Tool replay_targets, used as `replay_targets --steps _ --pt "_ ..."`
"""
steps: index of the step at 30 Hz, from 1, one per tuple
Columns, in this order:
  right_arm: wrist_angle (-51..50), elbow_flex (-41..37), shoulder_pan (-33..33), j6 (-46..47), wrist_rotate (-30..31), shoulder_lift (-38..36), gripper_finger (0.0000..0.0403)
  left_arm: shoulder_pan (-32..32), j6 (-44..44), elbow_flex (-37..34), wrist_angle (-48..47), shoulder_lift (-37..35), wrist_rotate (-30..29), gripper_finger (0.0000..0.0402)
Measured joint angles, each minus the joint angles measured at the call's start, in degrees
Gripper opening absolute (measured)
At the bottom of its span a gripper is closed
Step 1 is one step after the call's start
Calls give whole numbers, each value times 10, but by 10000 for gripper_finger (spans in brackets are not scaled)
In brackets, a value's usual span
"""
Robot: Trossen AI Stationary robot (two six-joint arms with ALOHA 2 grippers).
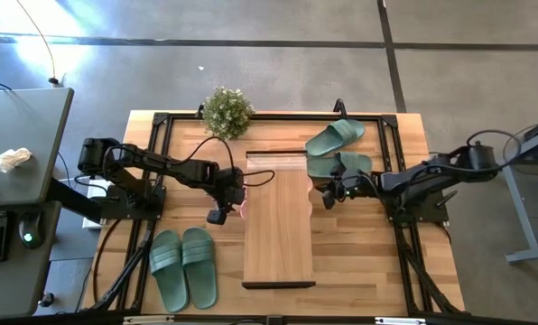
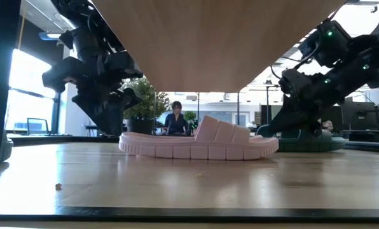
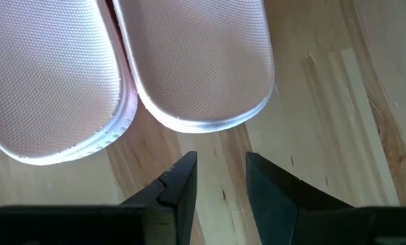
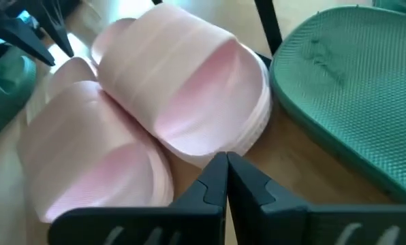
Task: Pick and place slides into the shelf
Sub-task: Put the pink slide under the shelf aligned with the other pink slide
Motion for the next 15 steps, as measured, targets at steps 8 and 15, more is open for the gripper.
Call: replay_targets --steps 8,15 --pt "20 0 0 8 2 24 0 0 -2 0 2 0 0 110" --pt "21 0 1 -13 4 25 0 0 -4 0 14 0 -1 110"
